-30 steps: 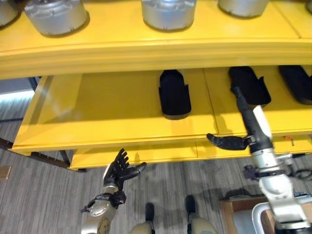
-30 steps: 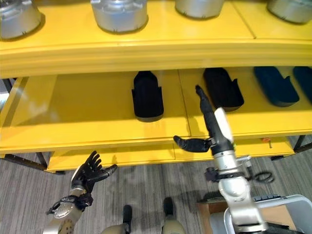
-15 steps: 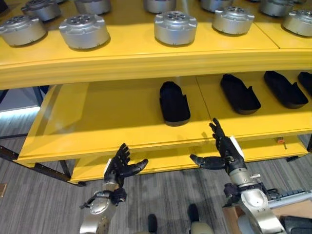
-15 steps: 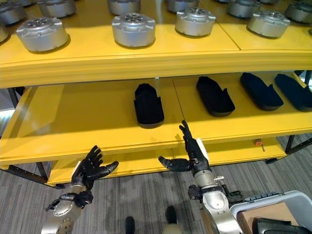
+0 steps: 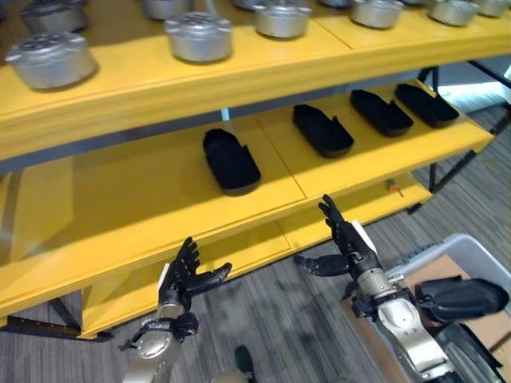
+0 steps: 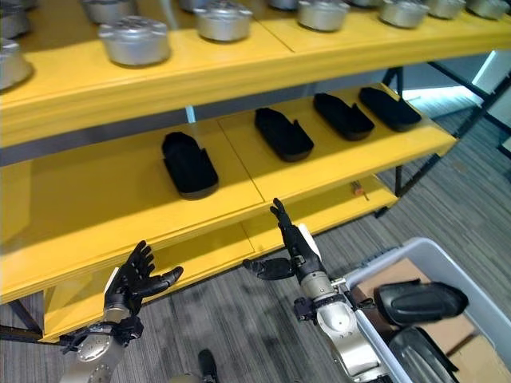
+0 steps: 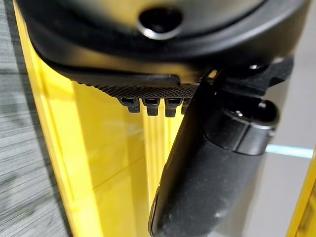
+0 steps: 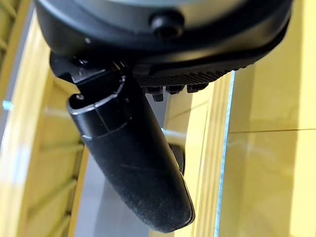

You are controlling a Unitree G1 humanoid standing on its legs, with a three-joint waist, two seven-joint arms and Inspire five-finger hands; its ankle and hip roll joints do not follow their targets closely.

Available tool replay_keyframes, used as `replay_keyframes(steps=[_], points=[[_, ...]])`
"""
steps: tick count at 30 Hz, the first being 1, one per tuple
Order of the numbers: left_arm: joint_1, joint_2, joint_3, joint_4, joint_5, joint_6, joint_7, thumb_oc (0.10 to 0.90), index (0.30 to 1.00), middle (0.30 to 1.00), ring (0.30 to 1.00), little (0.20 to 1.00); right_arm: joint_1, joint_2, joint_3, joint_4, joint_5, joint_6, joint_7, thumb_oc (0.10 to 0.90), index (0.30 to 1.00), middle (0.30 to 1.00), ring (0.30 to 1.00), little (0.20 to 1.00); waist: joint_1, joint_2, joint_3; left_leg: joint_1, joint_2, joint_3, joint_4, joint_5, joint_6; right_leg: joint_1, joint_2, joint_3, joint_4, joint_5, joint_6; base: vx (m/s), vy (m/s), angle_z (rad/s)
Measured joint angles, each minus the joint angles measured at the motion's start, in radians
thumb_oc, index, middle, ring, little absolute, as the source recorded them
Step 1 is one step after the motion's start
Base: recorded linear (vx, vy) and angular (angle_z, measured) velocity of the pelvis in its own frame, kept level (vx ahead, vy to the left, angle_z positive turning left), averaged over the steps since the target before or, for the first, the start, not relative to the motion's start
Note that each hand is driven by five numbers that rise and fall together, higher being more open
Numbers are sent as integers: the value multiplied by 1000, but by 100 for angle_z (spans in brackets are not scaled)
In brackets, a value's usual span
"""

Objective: Move parts from the plastic box to the shelf.

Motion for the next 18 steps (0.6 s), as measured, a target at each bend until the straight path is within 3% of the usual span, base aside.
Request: replay_keyframes(steps=[1,2,5,10,13,15,16,18], points=[[16,-18,7,-3,-7,7,5,900,1000,1000,1000,1000,4,-10,-2,1,-3,3,0,900,1000,1000,1000,1000,-1,20,-4,-2,23,1,-9,17,-20,-7,37,16,-25,21,-25,-42,-191,-49],[25,-19,8,-8,-8,7,2,900,1000,1000,1000,1000,8,-13,-8,0,-3,3,-2,900,1000,1000,1000,1000,-6,23,-4,-2,38,-4,-9,23,-27,-6,58,29,-41,23,-31,-45,-240,-57],[49,-38,1,-10,-37,11,-15,900,1000,1000,1000,1000,60,-47,-54,-1,-7,5,-18,900,1000,1000,1000,1000,-67,40,-15,-1,126,-36,-10,46,-74,-17,156,74,-86,31,-78,-16,-233,-51],[46,-69,-18,-11,-37,12,-27,900,1000,1000,1000,1000,106,-61,-123,-1,-25,6,-38,900,1000,1000,1000,1000,-133,67,-31,14,178,-21,-10,63,-101,-31,214,117,-86,28,-108,-25,-230,-33],[42,-76,-32,-13,-37,12,-38,900,1000,1000,1000,1000,111,-68,-122,-2,-38,2,-37,900,1000,1000,1000,1000,-142,93,-46,36,211,-17,-9,65,-102,-53,246,179,-79,38,-125,11,-290,-73],[38,-74,-33,-10,-36,12,-39,900,1000,1000,1000,1000,129,-68,-119,-2,-42,-1,-35,900,1000,1000,1000,1000,-164,97,-49,62,237,-13,-6,71,-102,-52,272,210,-78,34,-138,30,-318,-64],[34,-74,-31,-6,-36,12,-39,900,1000,1000,1000,1000,144,-68,-119,-2,-42,-7,-36,900,1000,1000,1000,1000,-167,93,-49,74,269,-21,33,73,-104,-63,295,242,-51,19,-162,9,-237,-95],[33,-69,-28,5,-36,12,-38,900,1000,1000,1000,1000,151,-59,-113,-2,-42,-7,-35,900,1000,1000,1000,1000,-140,64,-54,84,291,-64,89,117,-80,-91,307,312,2,-5,-190,-85,-164,-104]])
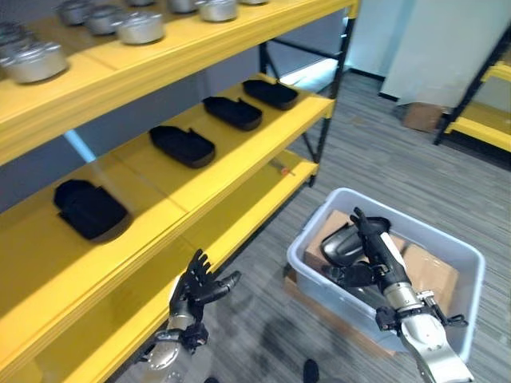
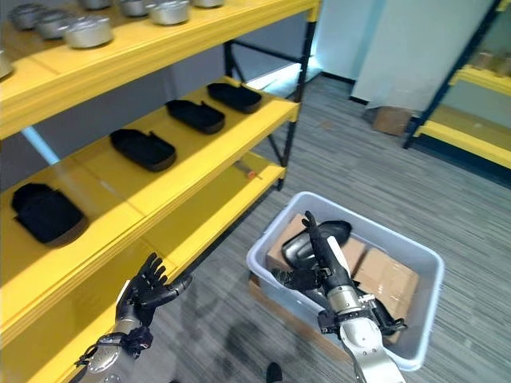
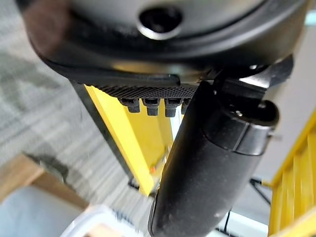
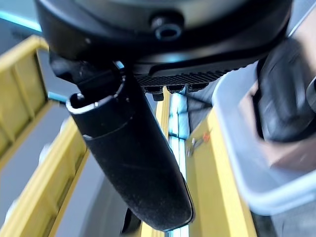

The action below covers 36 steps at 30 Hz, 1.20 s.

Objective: Move parts from the plastic box to the shelf.

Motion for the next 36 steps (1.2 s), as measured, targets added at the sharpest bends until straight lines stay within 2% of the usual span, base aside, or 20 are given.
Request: replay_keyframes(steps=[1,2,3,4,5,7,9,11,12,14,15,16,18,19,21,23,29,34,35,36], points=[[-2,0,-3,-1,1,0,-1,900,1000,1000,1000,1000,0,-6,-2,-4,0,-6,-2,900,1000,1000,1000,1000,3,-9,2,-5,1,-68,34,21,2,-3,9,31,10,5,-15,-71,-154,-87],[-12,0,-6,-3,2,-2,0,900,1000,1000,1000,1000,-3,-8,-3,-4,0,-11,-3,900,1000,1000,1000,1000,8,-40,9,-65,-8,-207,119,0,27,-20,12,80,38,10,-43,43,-118,-90],[-13,-5,-4,-10,2,-4,3,900,1000,1000,1000,1000,-15,-9,-2,-4,0,-11,-4,900,1000,1000,1000,1000,25,-59,7,-110,-75,-383,191,-89,33,-47,3,122,47,17,-49,78,-80,-123],[-16,-6,-6,-15,2,-6,-2,900,1000,1000,1000,1000,-37,-12,-1,-5,0,-15,-3,900,1000,1000,1000,1000,51,-71,12,-125,-195,-557,188,-201,10,-67,-9,187,40,26,-59,102,-42,-145],[-19,-11,-16,-8,2,-6,-5,900,1000,1000,1000,1000,-50,-25,-3,-4,0,-16,-1,900,1000,1000,1000,1000,59,-79,22,-143,-300,-624,159,-260,21,-60,-17,221,13,43,-58,107,4,-116],[-26,-12,-39,2,2,-1,-6,900,1000,1000,1000,1000,-31,-24,-21,-4,1,-16,-1,900,1000,1000,1000,1000,51,-75,23,-168,-388,-629,139,-272,46,-30,-16,206,-16,55,-58,100,31,-39],[-36,-4,-53,3,3,-2,-23,900,1000,1000,1000,1000,21,-21,-40,-4,1,-21,7,900,1000,1000,1000,1000,27,-58,24,-248,-421,-582,118,-276,48,-22,13,154,-16,34,-72,106,14,-27],[-31,-1,-50,0,5,0,-18,900,1000,1000,1000,1000,7,-23,-15,-7,1,-19,11,900,1000,1000,1000,1000,35,-31,29,-280,-434,-664,133,-297,36,-82,35,198,40,1,-72,130,69,-98],[-25,-5,-50,0,7,0,-19,900,1000,1000,1000,1000,-1,-23,-6,-17,1,-20,20,900,1000,1000,1000,1000,35,-3,31,-261,-437,-704,113,-296,43,-94,47,228,40,-4,-53,158,125,-123],[-11,-12,-44,3,7,0,-13,900,1000,1000,1000,1000,5,-1,23,-17,1,-19,41,900,1000,1000,1000,1000,52,8,38,-201,-449,-686,51,-230,70,-74,54,317,48,7,1,122,95,-131],[-12,-23,-45,3,7,0,-14,900,1000,1000,1000,1000,27,-1,21,-17,1,-19,47,900,1000,1000,1000,1000,43,19,40,-173,-443,-654,23,-195,82,-48,45,316,36,5,7,129,81,-67],[-16,-27,-45,0,7,0,-16,900,1000,1000,1000,1000,49,2,18,-16,1,-19,46,900,1000,1000,1000,1000,30,21,40,-151,-446,-642,-4,-192,82,-41,37,314,49,-14,19,160,115,-35],[-32,-21,-42,-12,7,-3,-20,900,1000,1000,1000,1000,68,4,17,-16,1,-17,52,900,1000,1000,1000,1000,24,16,38,-118,-448,-628,-36,-192,83,-48,36,296,95,-60,21,179,141,-16],[-34,-9,-42,-13,7,-4,-19,900,1000,1000,1000,1000,71,12,17,-15,1,-16,59,900,1000,1000,1000,1000,25,8,34,-108,-445,-591,-51,-188,89,-51,30,310,101,-67,18,108,96,-26],[-28,11,-38,-12,7,-4,-18,900,1000,1000,1000,1000,54,17,17,-13,1,-16,66,900,1000,1000,1000,1000,32,9,33,-88,-426,-512,-64,-159,114,-57,43,347,117,-80,24,126,111,-63],[-28,16,-39,-12,7,-4,-17,900,1000,1000,1000,1000,45,17,13,-14,1,-16,67,900,1000,1000,1000,1000,29,6,33,-75,-423,-480,-77,-156,129,-54,46,374,114,-79,22,85,80,-53],[-50,16,-42,-12,7,-3,-21,900,1000,1000,1000,1000,7,15,19,-4,1,-15,81,900,1000,1000,1000,1000,30,-6,33,-56,-422,-431,-80,-161,133,-46,47,429,97,-78,22,75,94,-32],[-50,33,-42,-13,7,-4,-22,900,1000,1000,1000,1000,-37,13,32,-2,0,-15,88,900,1000,1000,1000,1000,38,-18,37,-67,-400,-379,-80,-192,138,-88,77,461,126,-75,20,10,59,-29],[-47,44,-41,-13,7,-4,-22,900,1000,1000,1000,1000,-56,13,41,-2,0,-15,89,900,1000,1000,1000,1000,45,-24,39,-76,-396,-355,-80,-192,138,-117,85,459,144,-73,21,-8,-24,-90],[-38,51,-34,-13,6,-2,-20,900,1000,1000,1000,1000,-83,11,53,-1,-1,-15,91,900,1000,1000,1000,1000,69,-26,39,-84,-382,-306,-86,-191,140,-154,63,351,168,-78,27,37,-133,-95]])
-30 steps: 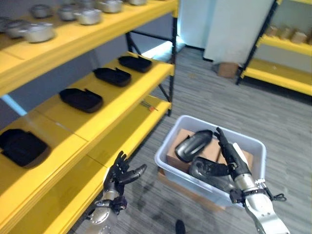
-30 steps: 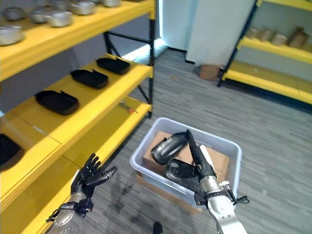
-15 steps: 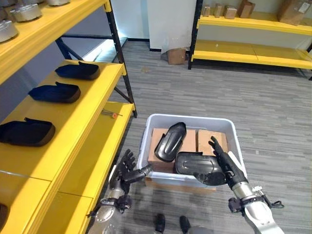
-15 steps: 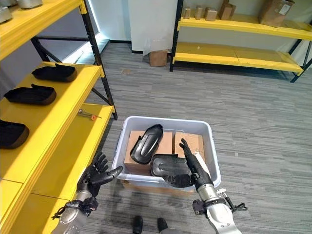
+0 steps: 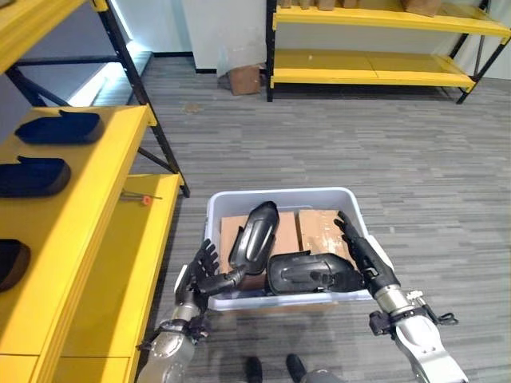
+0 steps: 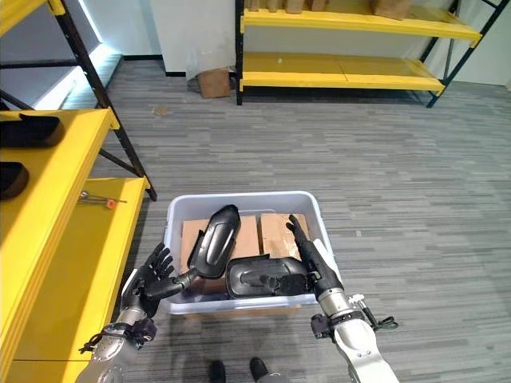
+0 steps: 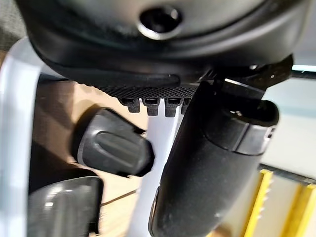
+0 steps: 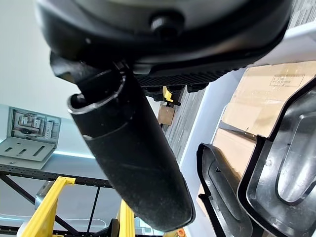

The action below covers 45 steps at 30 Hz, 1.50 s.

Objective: Move parts from the plastic box to the shelf.

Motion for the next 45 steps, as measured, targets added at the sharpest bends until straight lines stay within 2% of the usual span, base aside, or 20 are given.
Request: replay_keyframes(steps=[2,3,4,5,6,7,8,9,11,12,14,16,17,21,23,25,28,32,39,45], points=[[18,-6,6,0,-1,0,-1,900,1000,1000,1000,1000,-26,4,13,10,-1,0,-8,900,1000,1000,1000,1000,32,10,11,-5,23,43,14,-6,6,-35,-86,-168,11,-18,1,84,-178,-84],[17,-17,17,3,-2,-3,-3,900,1000,1000,1000,1000,-56,6,20,22,-1,3,-14,900,1000,1000,1000,1000,58,23,19,-15,40,58,26,-18,-2,-56,-164,-352,16,-9,19,71,-142,-75],[5,-22,17,7,-7,-6,4,900,1000,1000,1000,1000,-80,3,26,29,-3,3,-14,900,1000,1000,1000,1000,58,38,30,-31,52,57,52,-39,-1,-61,-233,-449,-8,19,44,73,-156,-43],[3,-17,13,13,-7,-5,3,900,1000,1000,1000,1000,-87,3,27,28,-8,0,-14,900,1000,1000,1000,1000,48,50,39,-46,59,34,61,-38,-9,-53,-293,-411,-53,62,79,76,-183,5],[7,-11,15,13,-8,-5,4,900,1000,1000,1000,1000,-84,4,29,28,-24,0,-14,900,1000,1000,1000,1000,42,45,44,-48,63,20,55,-27,-25,-49,-335,-337,-93,91,106,82,-206,36],[6,4,16,13,-9,-5,6,900,1000,1000,1000,1000,-79,4,32,28,-35,0,-14,900,1000,1000,1000,1000,43,32,52,-49,66,8,52,-19,-37,-46,-351,-266,-133,111,128,95,-313,70],[3,29,23,13,-8,-5,6,900,1000,1000,1000,1000,-59,7,32,26,-41,1,-16,900,1000,1000,1000,1000,36,-6,72,-55,66,-33,54,-3,-66,-28,-361,-247,-177,150,151,70,-235,82],[-9,35,33,13,-8,-6,6,900,1000,1000,1000,1000,-46,11,32,27,-41,3,-17,900,1000,1000,1000,1000,30,-31,80,-55,65,-50,50,5,-77,-13,-353,-266,-191,162,144,60,-263,101],[-3,65,48,8,-7,-7,6,900,1000,1000,1000,1000,-20,39,32,28,-41,7,-16,900,1000,1000,1000,1000,34,-110,80,-54,44,-80,32,9,-106,1,-326,-299,-205,178,112,40,-288,68],[6,26,54,17,-7,1,10,900,1000,1000,1000,1000,-37,34,23,48,-39,15,-19,900,1000,1000,1000,1000,33,-65,93,-61,107,-97,14,15,-117,-1,-277,-333,-202,183,125,22,-277,36],[52,13,50,-15,-7,1,5,900,1000,1000,1000,1000,-34,26,19,47,-35,18,-19,900,1000,1000,1000,1000,33,-36,93,-83,162,-111,5,28,-135,-2,-221,-365,-238,210,97,-10,-224,12],[70,-3,46,-17,-7,2,2,900,1000,1000,1000,1000,-35,6,18,47,-34,21,-19,900,1000,1000,1000,1000,37,-20,97,-93,200,-117,6,38,-128,-4,-180,-382,-247,217,76,-32,-229,2],[72,-14,23,-20,-8,2,0,900,1000,1000,1000,1000,-31,-19,10,47,-4,20,-30,900,1000,1000,1000,1000,24,4,101,-111,235,-139,8,50,-144,-8,-144,-404,-248,210,57,-45,-170,15],[37,-22,-20,-41,-9,2,-3,900,1000,1000,1000,1000,-59,-34,-4,50,66,21,-52,900,1000,1000,1000,1000,14,42,122,-159,268,-142,7,67,-151,-46,-112,-427,-248,213,34,-30,-118,11],[19,-23,-27,-55,-10,1,-2,900,1000,1000,1000,1000,-116,-33,9,98,142,21,-55,900,1000,1000,1000,1000,17,77,142,-184,272,-154,3,73,-160,-65,-109,-438,-247,219,27,-25,-76,10],[12,-20,-27,-58,-10,1,-1,900,1000,1000,1000,1000,-167,-30,41,137,187,24,-56,900,1000,1000,1000,1000,18,91,149,-199,268,-155,1,77,-166,-81,-110,-438,-247,220,28,-31,-55,5],[3,-17,-28,-72,-11,-1,-1,900,1000,1000,1000,1000,-241,-3,101,166,254,28,-63,900,1000,1000,1000,1000,22,96,165,-221,261,-154,-12,91,-188,-111,-118,-435,-246,227,32,0,0,0],[-12,-8,-28,-78,-16,-2,6,900,1000,1000,1000,1000,-279,47,164,166,345,28,-60,900,1000,1000,1000,1000,27,95,188,-230,241,-149,-12,93,-191,-126,-137,-433,-232,226,37,-7,17,1],[-60,36,-29,-96,-48,-1,29,900,1000,1000,1000,1000,-296,96,222,166,562,43,-48,900,1000,1000,1000,1000,47,45,248,-238,199,-138,-12,94,-193,-144,-180,-420,-223,231,47,-8,34,1],[-79,43,-28,-98,-49,-1,46,900,1000,1000,1000,1000,-289,108,233,165,695,43,-42,900,1000,1000,1000,1000,50,29,263,-241,190,-139,-12,94,-194,-143,-189,-421,-224,234,51,-3,18,1]])
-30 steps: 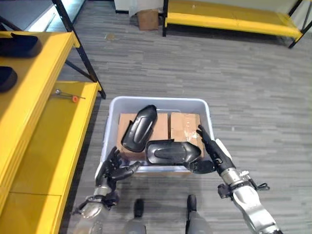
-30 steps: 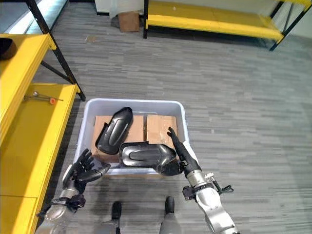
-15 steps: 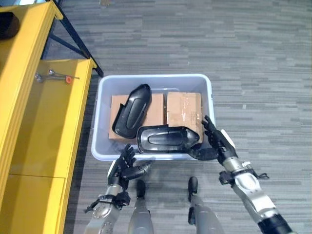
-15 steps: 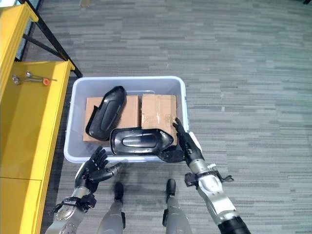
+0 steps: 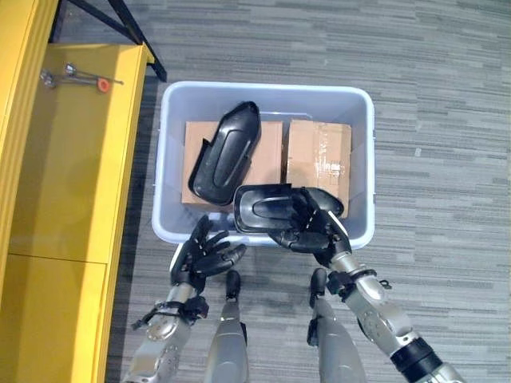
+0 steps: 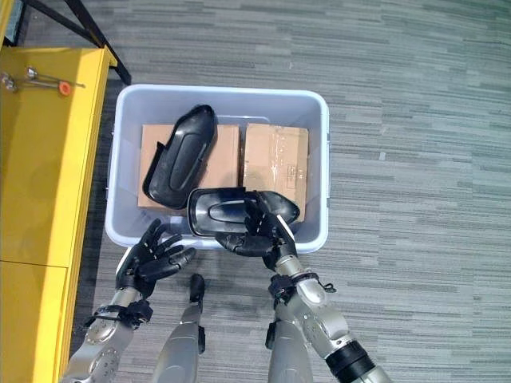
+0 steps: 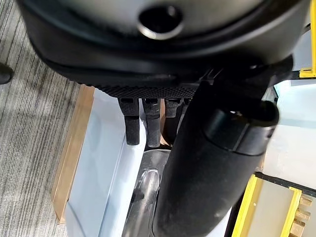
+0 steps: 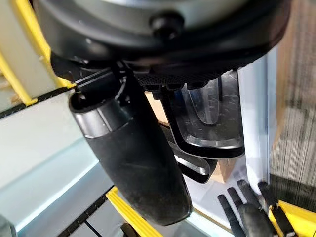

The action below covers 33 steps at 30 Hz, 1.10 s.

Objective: Move parts from the plastic box to the shelf.

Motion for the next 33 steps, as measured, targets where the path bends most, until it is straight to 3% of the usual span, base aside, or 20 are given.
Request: replay_keyframes(steps=[4,8,13,17,21,25,33], points=[[-9,0,-16,-5,0,0,0,900,1000,1000,1000,1000,48,-3,18,-1,75,1,16,900,1000,1000,1000,1000,22,-3,2,-4,0,-3,0,0,0,2,0,-4,-7,3,3,-9,44,3],[-23,23,-21,-16,0,0,4,900,1000,1000,1000,1000,58,27,-20,54,124,-3,27,900,1000,1000,1000,1000,25,-28,25,-10,-2,-25,0,4,-6,15,-1,-22,-19,4,4,-18,20,12],[-31,19,-37,-32,-4,2,8,900,1000,1000,1000,1000,-88,103,-120,208,250,-26,-28,900,1000,1000,1000,1000,47,-19,45,-14,-7,-28,0,5,-7,15,-5,-27,-22,6,6,-16,2,5],[-21,39,-52,-110,-40,32,21,900,1000,1000,1000,1000,-143,105,-159,258,337,-40,-73,900,1000,1000,1000,1000,54,-9,60,-23,-11,-48,0,6,-8,20,-10,-43,-22,5,7,-22,13,10],[12,48,-16,-227,-80,42,28,900,1000,1000,1000,1000,-110,98,-193,232,347,-74,-74,900,1000,1000,1000,1000,66,-9,74,-24,-11,-47,1,7,-10,19,-10,-44,-22,5,6,0,0,0],[-20,60,64,-308,-119,4,49,900,1000,1000,1000,1000,-119,120,-215,256,370,-90,-75,900,1000,1000,1000,1000,69,-9,74,-23,-11,-47,1,7,-10,19,-10,-44,-22,5,6,0,0,0],[-38,60,60,-330,-161,-11,50,900,1000,1000,1000,1000,-229,132,-261,402,407,-110,-98,900,1000,1000,1000,1000,79,-6,75,-25,-11,-48,2,8,-11,18,-10,-44,-22,6,6,0,0,0]])
